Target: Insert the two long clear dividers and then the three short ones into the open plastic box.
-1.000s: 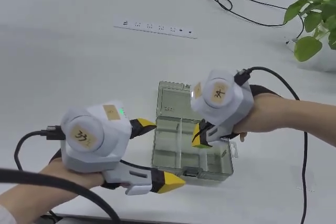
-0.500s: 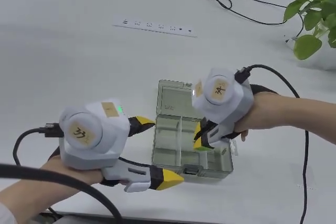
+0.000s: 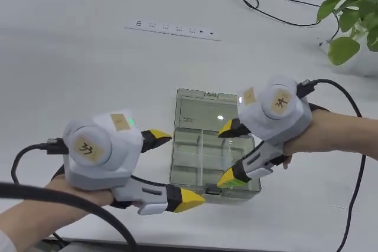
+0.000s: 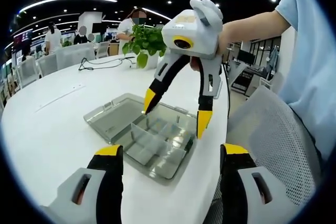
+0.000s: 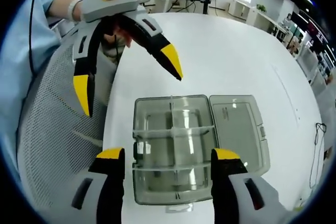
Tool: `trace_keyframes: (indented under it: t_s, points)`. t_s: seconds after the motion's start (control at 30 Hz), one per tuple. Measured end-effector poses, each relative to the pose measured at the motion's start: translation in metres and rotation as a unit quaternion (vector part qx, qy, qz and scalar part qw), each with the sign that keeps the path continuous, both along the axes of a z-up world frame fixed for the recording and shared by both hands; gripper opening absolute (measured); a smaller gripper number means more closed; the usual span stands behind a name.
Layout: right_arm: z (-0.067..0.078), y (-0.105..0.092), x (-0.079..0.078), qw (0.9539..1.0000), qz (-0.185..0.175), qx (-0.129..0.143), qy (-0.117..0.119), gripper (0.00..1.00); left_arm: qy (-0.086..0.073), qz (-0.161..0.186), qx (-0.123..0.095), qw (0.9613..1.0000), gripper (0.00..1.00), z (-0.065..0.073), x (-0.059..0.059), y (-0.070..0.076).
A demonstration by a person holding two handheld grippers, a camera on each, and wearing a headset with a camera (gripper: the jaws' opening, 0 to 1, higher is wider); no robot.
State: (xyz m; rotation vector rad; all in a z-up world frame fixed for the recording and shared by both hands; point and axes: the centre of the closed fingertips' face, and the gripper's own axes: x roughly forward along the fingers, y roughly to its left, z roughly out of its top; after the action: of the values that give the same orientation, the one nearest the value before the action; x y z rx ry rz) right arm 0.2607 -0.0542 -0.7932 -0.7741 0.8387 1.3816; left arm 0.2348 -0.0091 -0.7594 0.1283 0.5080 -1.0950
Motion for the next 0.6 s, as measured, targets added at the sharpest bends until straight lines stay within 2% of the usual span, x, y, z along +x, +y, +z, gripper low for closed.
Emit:
trace_keyframes:
  t_s: [0.23, 0.6]
  points:
    - [0.003, -0.002, 0.003, 0.9993, -0.028, 0.021, -0.011, 0.85, 0.001, -0.002, 0.003, 1.0, 0.77, -0.001, -0.001, 0.0]
    - [0.007, -0.027, 0.002, 0.9954, -0.083, 0.046, -0.009, 0.94, 0.001, 0.004, -0.001, 1.0, 0.83, 0.002, 0.004, -0.002]
